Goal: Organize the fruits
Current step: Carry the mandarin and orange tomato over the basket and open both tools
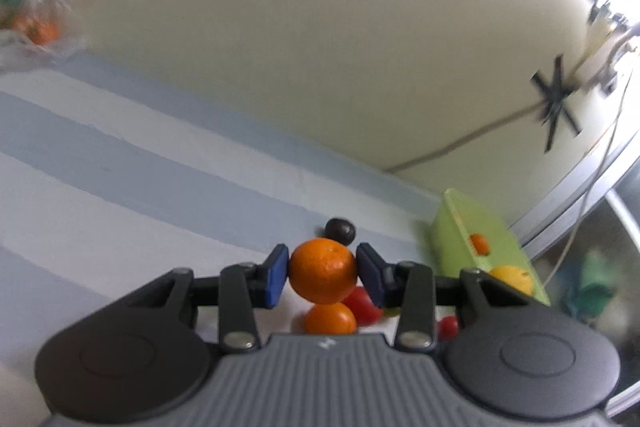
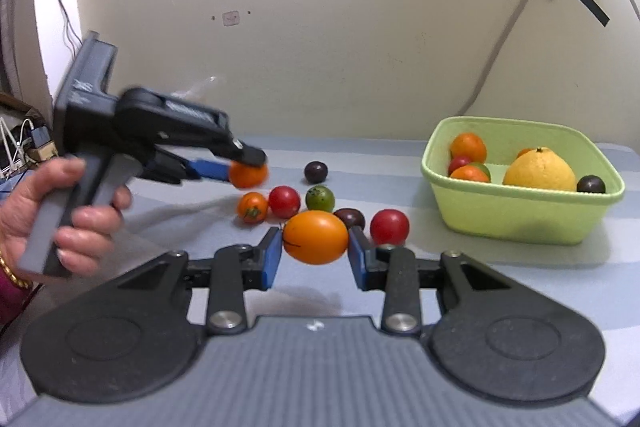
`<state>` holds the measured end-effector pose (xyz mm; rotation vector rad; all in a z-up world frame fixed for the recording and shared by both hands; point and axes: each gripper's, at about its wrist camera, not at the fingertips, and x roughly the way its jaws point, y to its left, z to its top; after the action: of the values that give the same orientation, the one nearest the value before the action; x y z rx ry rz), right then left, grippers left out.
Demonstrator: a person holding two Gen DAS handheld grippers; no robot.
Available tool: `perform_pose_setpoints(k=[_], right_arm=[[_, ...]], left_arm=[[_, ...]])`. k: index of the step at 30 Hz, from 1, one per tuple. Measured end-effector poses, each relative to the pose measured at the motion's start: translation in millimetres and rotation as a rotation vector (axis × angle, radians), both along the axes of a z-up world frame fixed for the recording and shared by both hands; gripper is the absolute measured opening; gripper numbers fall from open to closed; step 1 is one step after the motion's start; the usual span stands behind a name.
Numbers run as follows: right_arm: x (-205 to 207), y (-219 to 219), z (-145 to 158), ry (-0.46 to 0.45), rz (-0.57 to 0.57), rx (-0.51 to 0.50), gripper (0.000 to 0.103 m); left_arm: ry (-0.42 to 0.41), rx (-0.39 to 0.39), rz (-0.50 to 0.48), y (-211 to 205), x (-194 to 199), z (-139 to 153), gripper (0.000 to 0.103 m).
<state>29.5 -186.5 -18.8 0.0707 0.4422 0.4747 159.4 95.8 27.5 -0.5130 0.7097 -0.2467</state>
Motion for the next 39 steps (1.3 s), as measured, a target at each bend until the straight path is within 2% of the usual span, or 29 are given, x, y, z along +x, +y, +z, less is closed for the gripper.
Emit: perform_pose_setpoints(k=[5, 10, 14, 18, 21, 25, 32, 37, 39], right_arm=[[-18.4, 1.0, -4.3, 0.018, 0.026, -0.039, 0.038], [-41.1, 1.9, -9.8, 0.046, 0.047, -0.078, 0.038], [-56.2, 5.8, -15.4, 0.057, 0.076, -0.104, 0.038], [-61.3, 13.0, -21.4, 0.035, 0.078, -0.14, 0.039], [-62.8, 18.0, -24.8, 0.019, 0.06, -0.185, 0.04], [-63.8, 15.1, -25.4, 0.022, 0.062, -0.17, 0.04], [-62.9, 13.8, -24.9, 0.029, 0.07, -0.164, 0.041], [-53.0, 20.9, -21.1, 0.017, 0.079, -0.208, 0.051], [-44.2, 22.4, -20.0, 0.038, 0.087, -0.208, 0.052]], left_arm=[[-0.029, 0.045, -0.063, -2.6, -54.9, 4.3, 0.038], [-0.005, 0.074, -0.157, -16.6, -109.1, -10.4, 0.038], [-0.009, 0.121, -0.188, -25.4, -139.5, -21.7, 0.038], [-0.032, 0.166, -0.18, -31.6, -144.6, -19.9, 0.04], [-0.039, 0.201, -0.167, -36.9, -145.8, -19.7, 0.047], [-0.056, 0.253, -0.178, -45.9, -152.4, -19.4, 0.05], [-0.059, 0.281, -0.179, -52.5, -152.6, -19.1, 0.051], [-0.071, 0.309, -0.167, -54.2, -155.4, -18.2, 0.049], [-0.063, 0.313, -0.154, -53.1, -155.7, -18.5, 0.048]])
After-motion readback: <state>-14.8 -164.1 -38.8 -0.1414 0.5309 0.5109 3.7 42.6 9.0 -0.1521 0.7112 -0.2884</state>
